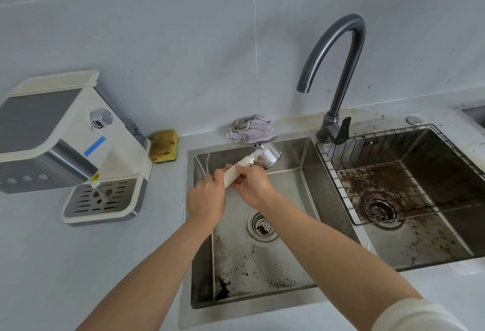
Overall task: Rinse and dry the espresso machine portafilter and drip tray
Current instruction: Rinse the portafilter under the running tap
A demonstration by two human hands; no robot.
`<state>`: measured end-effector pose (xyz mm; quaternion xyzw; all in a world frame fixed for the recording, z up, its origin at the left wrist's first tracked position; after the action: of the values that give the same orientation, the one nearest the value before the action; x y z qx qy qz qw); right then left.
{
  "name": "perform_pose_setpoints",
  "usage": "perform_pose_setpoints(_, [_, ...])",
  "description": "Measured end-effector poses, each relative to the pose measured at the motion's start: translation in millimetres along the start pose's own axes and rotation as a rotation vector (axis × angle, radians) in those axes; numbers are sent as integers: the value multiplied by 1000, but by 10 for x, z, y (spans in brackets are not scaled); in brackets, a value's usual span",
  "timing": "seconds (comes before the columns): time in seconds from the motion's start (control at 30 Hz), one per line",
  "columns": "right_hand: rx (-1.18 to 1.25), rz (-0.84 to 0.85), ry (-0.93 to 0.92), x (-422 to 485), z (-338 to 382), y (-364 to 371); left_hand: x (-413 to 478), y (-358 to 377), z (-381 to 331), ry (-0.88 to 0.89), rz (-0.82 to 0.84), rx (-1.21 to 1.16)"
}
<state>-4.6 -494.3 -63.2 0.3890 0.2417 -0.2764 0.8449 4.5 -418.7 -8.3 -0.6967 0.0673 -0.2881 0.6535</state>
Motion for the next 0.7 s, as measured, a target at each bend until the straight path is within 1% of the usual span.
perform_pose_setpoints(0.17, [-17, -19, 6, 3, -10, -42, -21, 88, 25, -8, 18, 27])
perform_pose_setpoints(0.27, [-59, -54, 14, 16, -38, -81, -29, 143, 45, -37, 51, -24])
perform_pose_setpoints(0.43, [-127, -166, 50, 52, -139, -213, -104, 286, 58, -79, 145, -105])
perform_pose_setpoints(0.6, [-173, -271, 79, 66, -212, -350, -195, 434, 53, -138, 283, -208])
perform_pose_setpoints(0.7, [-216, -283, 83, 75, -222, -383, -232, 498, 61, -200, 342, -300])
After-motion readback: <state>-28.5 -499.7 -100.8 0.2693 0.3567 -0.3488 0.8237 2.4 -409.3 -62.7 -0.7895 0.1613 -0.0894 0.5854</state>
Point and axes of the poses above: each hand's wrist, its own x-axis towards the middle knuckle, its own y-axis out of the palm, z = x × y, the point moved 10 cm from there along x, towards the middle knuckle, and after that the axes turned 13 degrees about -z, right-handed, at the moved point
